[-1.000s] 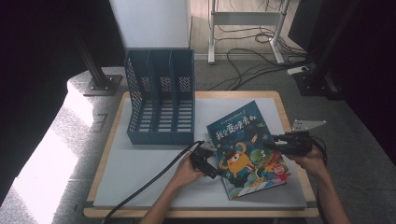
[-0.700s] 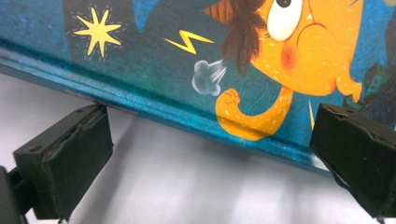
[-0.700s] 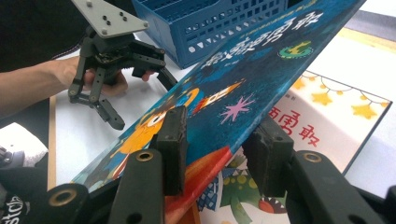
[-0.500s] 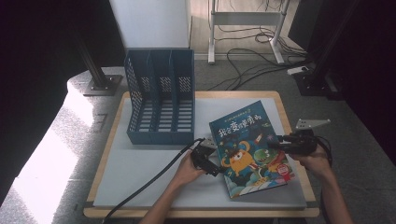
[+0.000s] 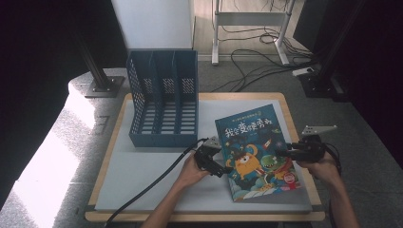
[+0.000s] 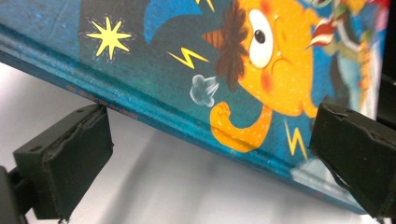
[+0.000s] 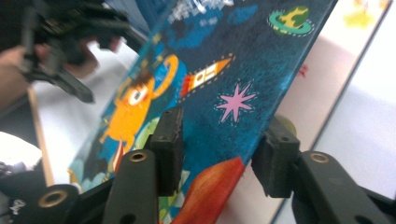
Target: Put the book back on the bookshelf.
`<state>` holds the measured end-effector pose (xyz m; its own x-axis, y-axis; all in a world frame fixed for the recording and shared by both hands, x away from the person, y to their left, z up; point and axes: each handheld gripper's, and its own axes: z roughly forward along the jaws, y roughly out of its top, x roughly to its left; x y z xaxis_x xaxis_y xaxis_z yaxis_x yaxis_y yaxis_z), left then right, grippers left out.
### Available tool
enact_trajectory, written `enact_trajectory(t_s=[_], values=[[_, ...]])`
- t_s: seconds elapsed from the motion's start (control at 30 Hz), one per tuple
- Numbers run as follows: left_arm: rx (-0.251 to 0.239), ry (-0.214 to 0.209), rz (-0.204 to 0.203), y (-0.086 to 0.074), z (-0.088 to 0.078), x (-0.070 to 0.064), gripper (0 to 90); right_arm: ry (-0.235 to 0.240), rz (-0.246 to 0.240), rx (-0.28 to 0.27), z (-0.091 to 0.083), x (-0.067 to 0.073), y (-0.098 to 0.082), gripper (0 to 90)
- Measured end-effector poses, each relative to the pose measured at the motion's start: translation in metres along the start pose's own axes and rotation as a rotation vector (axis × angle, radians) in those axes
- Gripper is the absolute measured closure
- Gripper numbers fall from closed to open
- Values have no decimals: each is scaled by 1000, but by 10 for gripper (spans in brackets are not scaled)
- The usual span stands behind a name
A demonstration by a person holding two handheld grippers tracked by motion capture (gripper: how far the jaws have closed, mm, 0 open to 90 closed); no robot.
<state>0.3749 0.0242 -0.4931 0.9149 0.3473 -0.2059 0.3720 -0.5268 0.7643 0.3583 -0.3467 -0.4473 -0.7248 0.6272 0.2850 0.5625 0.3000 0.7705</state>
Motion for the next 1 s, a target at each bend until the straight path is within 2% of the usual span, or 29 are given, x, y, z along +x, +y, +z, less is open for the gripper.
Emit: enact_trajectory(t_s=[0.13, 0.27, 0.37, 0.53, 0.67, 0.73, 0.83, 0.93, 1.0], values=[[-28, -15, -7, 3, -3, -1, 0, -16, 31, 10, 0, -1, -4, 537], [-63, -50, -20, 7, -7, -1, 0, -33, 48, 27, 4, -5, -11, 515], [-64, -55, -20, 9, -9, -2, 0, -25, 55, 20, 6, -8, -15, 512], [-22, -35, -29, 12, -9, -3, 0, -26, 53, 17, 10, -7, -14, 509], [16, -41, -56, 16, -9, -2, 0, -29, 39, 12, 12, -6, -13, 504], [23, -35, -54, 17, -7, -4, 5, -29, 36, 11, 14, -5, -12, 501], [16, -28, -40, 17, -7, -6, 55, -30, 36, 16, 16, -5, -12, 493], [-5, -16, -22, 19, -11, -8, 168, -32, 37, 18, 18, -5, -13, 489], [-17, 39, -13, 21, -16, -11, 270, -24, 34, 5, 18, -4, -12, 483]])
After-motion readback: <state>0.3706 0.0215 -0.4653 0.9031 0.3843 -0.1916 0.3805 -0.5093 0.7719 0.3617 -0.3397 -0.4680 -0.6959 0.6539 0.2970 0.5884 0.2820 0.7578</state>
